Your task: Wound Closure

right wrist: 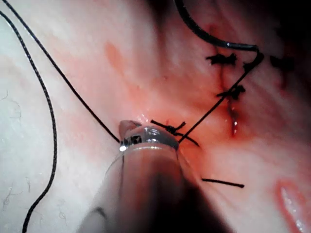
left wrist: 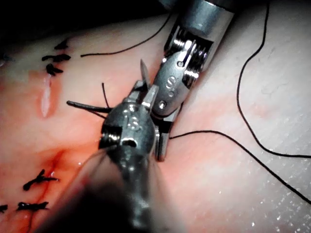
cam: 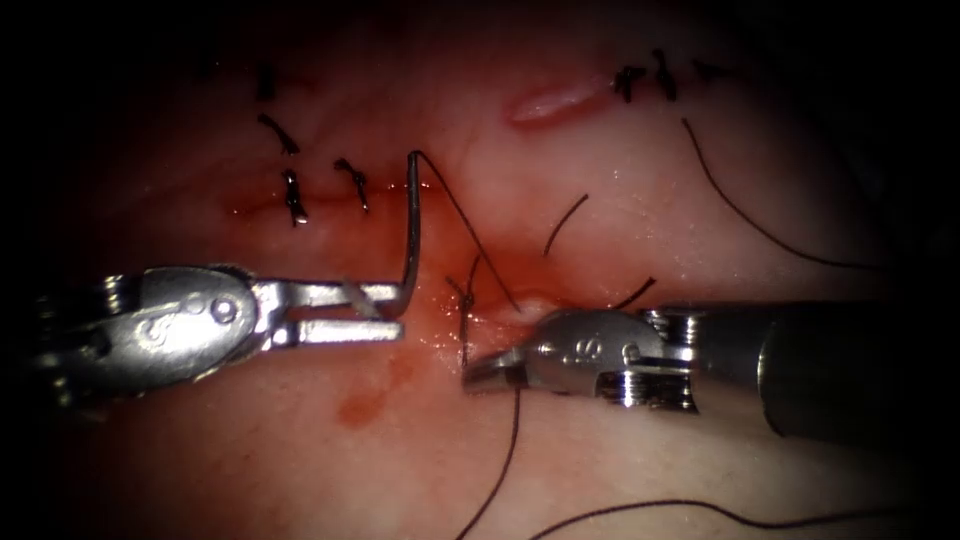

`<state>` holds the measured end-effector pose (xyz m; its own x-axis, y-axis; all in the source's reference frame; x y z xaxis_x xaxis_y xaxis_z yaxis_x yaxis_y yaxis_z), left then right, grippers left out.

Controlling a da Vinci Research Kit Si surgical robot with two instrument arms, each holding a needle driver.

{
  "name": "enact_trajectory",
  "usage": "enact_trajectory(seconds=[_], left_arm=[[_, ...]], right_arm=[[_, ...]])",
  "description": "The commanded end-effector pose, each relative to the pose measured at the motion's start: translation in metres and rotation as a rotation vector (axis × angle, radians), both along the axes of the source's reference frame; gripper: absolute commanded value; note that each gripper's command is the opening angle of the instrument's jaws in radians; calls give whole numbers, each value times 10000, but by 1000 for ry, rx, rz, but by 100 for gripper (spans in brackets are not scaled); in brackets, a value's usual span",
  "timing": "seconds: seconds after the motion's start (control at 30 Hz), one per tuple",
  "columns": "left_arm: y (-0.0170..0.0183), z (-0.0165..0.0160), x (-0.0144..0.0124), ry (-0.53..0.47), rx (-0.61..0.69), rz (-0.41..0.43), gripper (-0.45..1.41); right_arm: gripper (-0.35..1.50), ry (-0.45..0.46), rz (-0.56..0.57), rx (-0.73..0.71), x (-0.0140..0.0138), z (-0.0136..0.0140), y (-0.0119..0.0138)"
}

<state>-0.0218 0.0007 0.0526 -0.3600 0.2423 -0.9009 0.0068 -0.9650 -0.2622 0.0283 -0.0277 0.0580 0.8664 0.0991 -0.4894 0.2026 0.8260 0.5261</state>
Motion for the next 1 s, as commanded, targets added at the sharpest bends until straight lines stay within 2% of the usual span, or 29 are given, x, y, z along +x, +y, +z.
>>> enact_trajectory(seconds=[0.03, 0.13, 0.3, 0.47, 0.63, 0.73, 0.77, 0.83, 0.93, 1.0], left_arm=[[3, 5, -6, -1, -2, -1, -45], [2, 9, -7, 0, -4, -1, -45], [1, 12, -7, 1, -6, -2, -45], [0, 13, -9, 4, -14, -2, -45], [-5, 15, -10, -2, -15, 4, -45], [-5, 16, -11, -1, -14, 10, -45], [-5, 18, -11, -1, -14, 10, -45], [-5, 20, -10, 0, -26, 18, -45], [-6, 22, -9, 2, -27, 21, -45], [-8, 22, -6, 0, -27, 28, -45]], right_arm=[[-35, -79, -122, 71, 7, -16, -10], [-35, -129, -238, 164, -1, -39, -26], [-35, -107, -342, 282, -23, -80, -56], [-35, -49, -284, 267, -29, -104, -52], [-35, -83, -296, 296, -47, -117, -65], [-35, -99, -316, 369, -62, -131, -77], [-35, -78, -327, 416, -70, -144, -83], [-35, -19, -305, 427, -74, -156, -80], [-33, 90, -198, 346, -75, -168, -62], [37, 153, -82, 259, -77, -172, -45]])
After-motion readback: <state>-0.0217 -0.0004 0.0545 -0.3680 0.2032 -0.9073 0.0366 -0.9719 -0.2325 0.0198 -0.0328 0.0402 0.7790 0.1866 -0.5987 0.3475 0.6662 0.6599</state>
